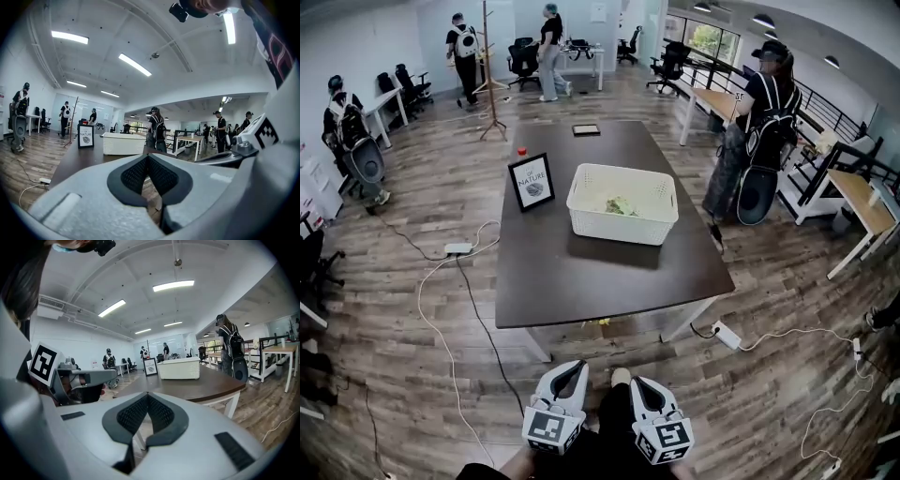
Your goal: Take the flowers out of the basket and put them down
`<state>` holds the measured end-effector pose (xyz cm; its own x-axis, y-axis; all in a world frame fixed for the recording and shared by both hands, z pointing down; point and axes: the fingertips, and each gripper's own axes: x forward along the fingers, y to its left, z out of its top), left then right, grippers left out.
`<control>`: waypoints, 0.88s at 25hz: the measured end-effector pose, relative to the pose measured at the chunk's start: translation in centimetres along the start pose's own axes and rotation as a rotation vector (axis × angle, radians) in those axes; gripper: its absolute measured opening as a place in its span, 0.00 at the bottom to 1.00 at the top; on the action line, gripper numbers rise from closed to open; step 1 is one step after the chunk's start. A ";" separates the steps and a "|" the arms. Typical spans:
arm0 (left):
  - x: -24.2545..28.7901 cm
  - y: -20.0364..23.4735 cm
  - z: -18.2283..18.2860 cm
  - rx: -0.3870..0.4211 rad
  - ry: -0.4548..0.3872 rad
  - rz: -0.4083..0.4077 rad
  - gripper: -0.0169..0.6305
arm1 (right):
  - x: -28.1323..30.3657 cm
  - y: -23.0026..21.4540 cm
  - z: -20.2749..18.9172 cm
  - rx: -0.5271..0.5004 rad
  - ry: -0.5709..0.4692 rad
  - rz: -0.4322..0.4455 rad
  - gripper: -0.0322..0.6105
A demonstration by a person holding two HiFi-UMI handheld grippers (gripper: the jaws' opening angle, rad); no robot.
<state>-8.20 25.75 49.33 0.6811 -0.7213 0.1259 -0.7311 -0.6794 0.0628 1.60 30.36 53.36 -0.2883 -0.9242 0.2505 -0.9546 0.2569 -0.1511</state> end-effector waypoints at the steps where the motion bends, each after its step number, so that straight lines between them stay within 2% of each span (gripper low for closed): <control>1: 0.4 0.3 0.2 -0.002 0.000 0.013 0.04 | 0.5 -0.4 0.1 -0.002 0.003 0.005 0.06; 5: 2.4 1.5 0.3 -0.004 -0.015 0.042 0.04 | 3.1 -2.0 0.7 -0.002 0.015 0.031 0.06; 10: 5.1 3.7 0.3 -0.006 0.001 0.125 0.04 | 6.9 -4.5 2.2 -0.023 0.024 0.094 0.06; 16: 8.8 6.5 0.8 -0.047 0.018 0.205 0.04 | 11.7 -7.3 4.0 -0.040 0.045 0.158 0.06; 22: 14.2 8.0 1.9 -0.048 0.008 0.244 0.04 | 16.4 -10.4 6.3 -0.077 0.042 0.227 0.06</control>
<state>-4.31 9.82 49.71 0.4838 -0.8621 0.1506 -0.8752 -0.4777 0.0764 7.29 10.79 53.03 -0.4976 -0.8281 0.2581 -0.8673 0.4791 -0.1351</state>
